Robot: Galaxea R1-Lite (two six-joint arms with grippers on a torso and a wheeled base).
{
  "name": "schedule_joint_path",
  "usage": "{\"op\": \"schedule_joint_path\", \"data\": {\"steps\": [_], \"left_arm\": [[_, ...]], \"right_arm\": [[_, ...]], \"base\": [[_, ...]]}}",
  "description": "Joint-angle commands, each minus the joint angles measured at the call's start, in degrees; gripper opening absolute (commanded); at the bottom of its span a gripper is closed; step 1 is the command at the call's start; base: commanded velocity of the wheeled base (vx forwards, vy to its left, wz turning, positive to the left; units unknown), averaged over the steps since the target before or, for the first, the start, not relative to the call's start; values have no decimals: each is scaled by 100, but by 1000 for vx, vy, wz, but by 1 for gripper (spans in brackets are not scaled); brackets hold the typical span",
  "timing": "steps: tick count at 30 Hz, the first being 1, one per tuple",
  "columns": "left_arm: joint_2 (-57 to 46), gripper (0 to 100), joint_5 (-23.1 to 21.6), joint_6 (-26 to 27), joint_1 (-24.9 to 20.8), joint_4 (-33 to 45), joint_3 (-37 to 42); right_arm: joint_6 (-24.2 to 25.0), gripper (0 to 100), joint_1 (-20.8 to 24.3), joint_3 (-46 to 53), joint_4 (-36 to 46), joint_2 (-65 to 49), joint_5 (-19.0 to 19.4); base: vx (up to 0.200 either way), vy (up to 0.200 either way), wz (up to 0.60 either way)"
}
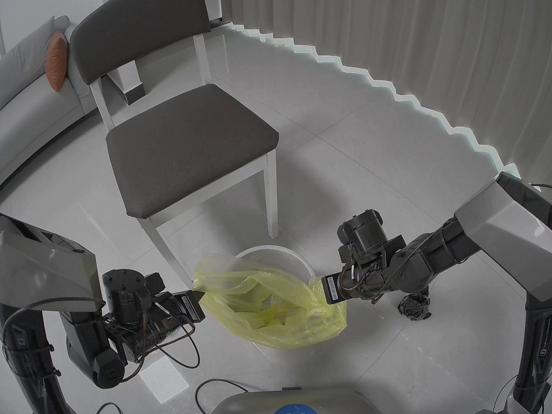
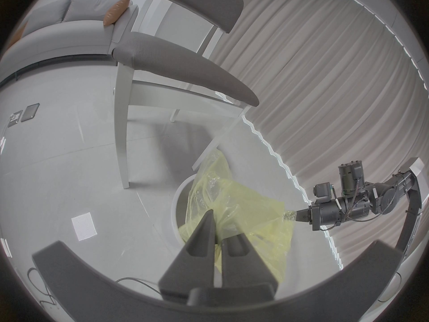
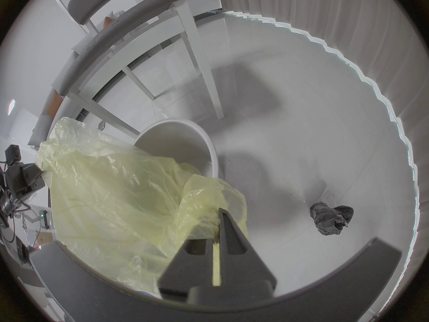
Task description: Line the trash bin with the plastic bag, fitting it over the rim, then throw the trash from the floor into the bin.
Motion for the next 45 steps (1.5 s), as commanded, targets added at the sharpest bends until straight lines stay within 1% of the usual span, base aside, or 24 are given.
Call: {"op": "schedule_joint_path", "data": {"steps": [1, 3, 6, 10, 12, 13, 16, 28, 31, 37, 41, 45], "left_arm": [[190, 0, -15, 26, 76, -85, 59], [216, 0, -59, 70, 111, -85, 147], [225, 0, -94, 272, 155, -76, 217], [154, 0, -129, 456, 217, -76, 358], [154, 0, -129, 456, 217, -76, 358], [-21, 0, -165, 491, 217, -76, 446], [-224, 0, -217, 518, 199, -76, 569], [-329, 0, -253, 632, 217, -76, 797], [-206, 0, -270, 632, 199, -76, 753], [418, 0, -253, 623, 181, -85, 560], [691, 0, -253, 614, 261, -85, 305], [981, 0, -209, 588, 480, -76, -108]], "right_arm": [[10, 0, 174, 162, 5, -12, -4], [1, 0, 253, 311, 14, -38, -13], [-17, 0, 368, 505, 23, -214, -21], [-25, 0, 412, 663, 207, -477, -30], [-25, 0, 412, 663, 207, -477, -30], [-25, 0, 447, 680, 550, -706, -30], [-25, 0, 447, 689, 779, -899, -30], [-25, 0, 499, 724, 867, -935, -30], [-25, 0, 499, 707, 867, -864, -30], [-61, 0, 464, 478, 849, -363, -4], [-96, 0, 315, -14, 867, 120, 5], [-87, 0, 130, -629, 875, 551, 5]], "base": [[0, 0, 0], [0, 0, 0], [0, 0, 0], [0, 0, 0], [0, 0, 0], [0, 0, 0], [0, 0, 0], [0, 0, 0], [0, 0, 0], [0, 0, 0], [0, 0, 0], [0, 0, 0]]}}
